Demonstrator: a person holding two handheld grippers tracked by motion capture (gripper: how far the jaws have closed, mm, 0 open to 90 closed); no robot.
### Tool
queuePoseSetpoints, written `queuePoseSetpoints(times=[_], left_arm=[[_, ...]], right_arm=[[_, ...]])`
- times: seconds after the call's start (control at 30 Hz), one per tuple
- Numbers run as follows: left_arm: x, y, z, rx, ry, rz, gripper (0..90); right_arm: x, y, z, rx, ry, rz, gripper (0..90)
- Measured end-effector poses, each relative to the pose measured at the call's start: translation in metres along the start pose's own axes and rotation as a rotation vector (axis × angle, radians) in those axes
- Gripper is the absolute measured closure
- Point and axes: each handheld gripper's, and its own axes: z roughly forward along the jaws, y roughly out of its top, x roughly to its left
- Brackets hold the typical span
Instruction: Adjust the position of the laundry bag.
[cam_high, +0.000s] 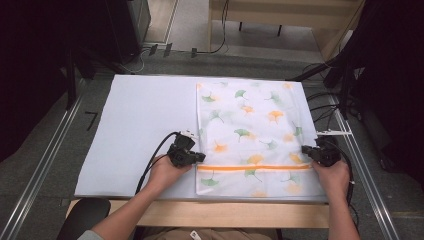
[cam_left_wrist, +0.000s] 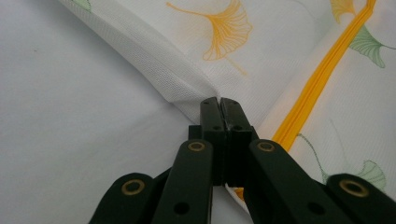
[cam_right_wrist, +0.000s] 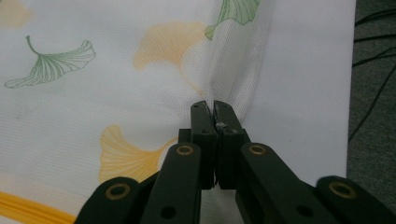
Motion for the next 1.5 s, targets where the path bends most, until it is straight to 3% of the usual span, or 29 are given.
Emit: queuePoseSetpoints(times=[0.1, 0.4, 0.5, 0.63, 0.77, 0.87, 1.03, 1.23, 1.5], left_arm=[[0.004, 0.001, -0.004, 0.005, 0.01, 0.021, 90.0], [0.021, 0.0, -0.021, -0.001, 0.009, -0.017, 90.0], [0.028, -0.001, -0.028, 0.031, -0.006, -0.021, 90.0], [0.038, -0.004, -0.038, 0.035, 0.001, -0.041, 90.0], [0.051, -0.01, -0.057, 0.014, 0.02, -0.072, 90.0], [0.055, -0.013, -0.063, 0.013, 0.035, -0.073, 90.0], [0.069, -0.021, -0.079, -0.001, 0.056, -0.113, 90.0], [0.08, -0.028, -0.092, -0.017, 0.053, -0.143, 90.0], [0.092, -0.039, -0.107, -0.022, 0.093, -0.162, 90.0]], right_arm=[[0.003, 0.002, 0.0, 0.006, 0.006, -0.007, 90.0], [0.014, 0.009, 0.0, 0.002, 0.056, -0.027, 90.0], [0.021, 0.011, 0.002, 0.008, 0.071, -0.042, 90.0], [0.032, 0.015, 0.006, 0.034, 0.104, -0.063, 90.0], [0.047, 0.022, 0.008, 0.031, 0.139, -0.087, 90.0], [0.054, 0.024, 0.01, 0.033, 0.15, -0.098, 90.0], [0.076, 0.033, 0.014, 0.036, 0.18, -0.134, 90.0], [0.088, 0.039, 0.019, 0.044, 0.208, -0.151, 90.0], [0.106, 0.046, 0.025, 0.04, 0.248, -0.177, 89.9]])
